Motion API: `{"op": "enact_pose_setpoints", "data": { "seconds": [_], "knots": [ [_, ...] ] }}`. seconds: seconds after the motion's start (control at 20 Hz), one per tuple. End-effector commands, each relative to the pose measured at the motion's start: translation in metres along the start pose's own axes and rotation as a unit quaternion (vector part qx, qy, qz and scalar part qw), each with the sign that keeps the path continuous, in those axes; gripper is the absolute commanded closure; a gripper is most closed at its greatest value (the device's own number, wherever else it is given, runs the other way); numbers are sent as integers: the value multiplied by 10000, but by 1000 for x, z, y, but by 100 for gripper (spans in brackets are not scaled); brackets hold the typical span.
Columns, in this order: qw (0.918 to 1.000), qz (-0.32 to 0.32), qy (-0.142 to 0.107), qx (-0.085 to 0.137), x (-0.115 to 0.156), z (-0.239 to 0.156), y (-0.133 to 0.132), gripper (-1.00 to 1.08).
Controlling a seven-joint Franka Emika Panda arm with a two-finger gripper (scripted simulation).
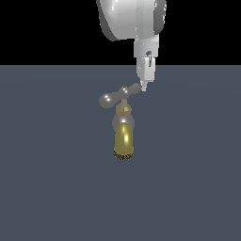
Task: Turn on the faucet by rotating a designated handle.
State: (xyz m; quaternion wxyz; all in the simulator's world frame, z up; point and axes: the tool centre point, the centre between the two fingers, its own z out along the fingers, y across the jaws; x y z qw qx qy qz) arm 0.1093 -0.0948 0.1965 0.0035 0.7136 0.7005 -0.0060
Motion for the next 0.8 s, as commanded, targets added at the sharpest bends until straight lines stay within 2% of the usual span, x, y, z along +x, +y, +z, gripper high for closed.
{"op": "enact_pose_setpoints", "data": {
  "seconds": [0.0,0.7,0.75],
  "knots": [
    [10000,-4,1,-1,1,0,0,108],
    [9998,-179,66,-18,121,-2,11,108],
    [9998,-179,66,-18,121,-2,11,108]
  ]
}}
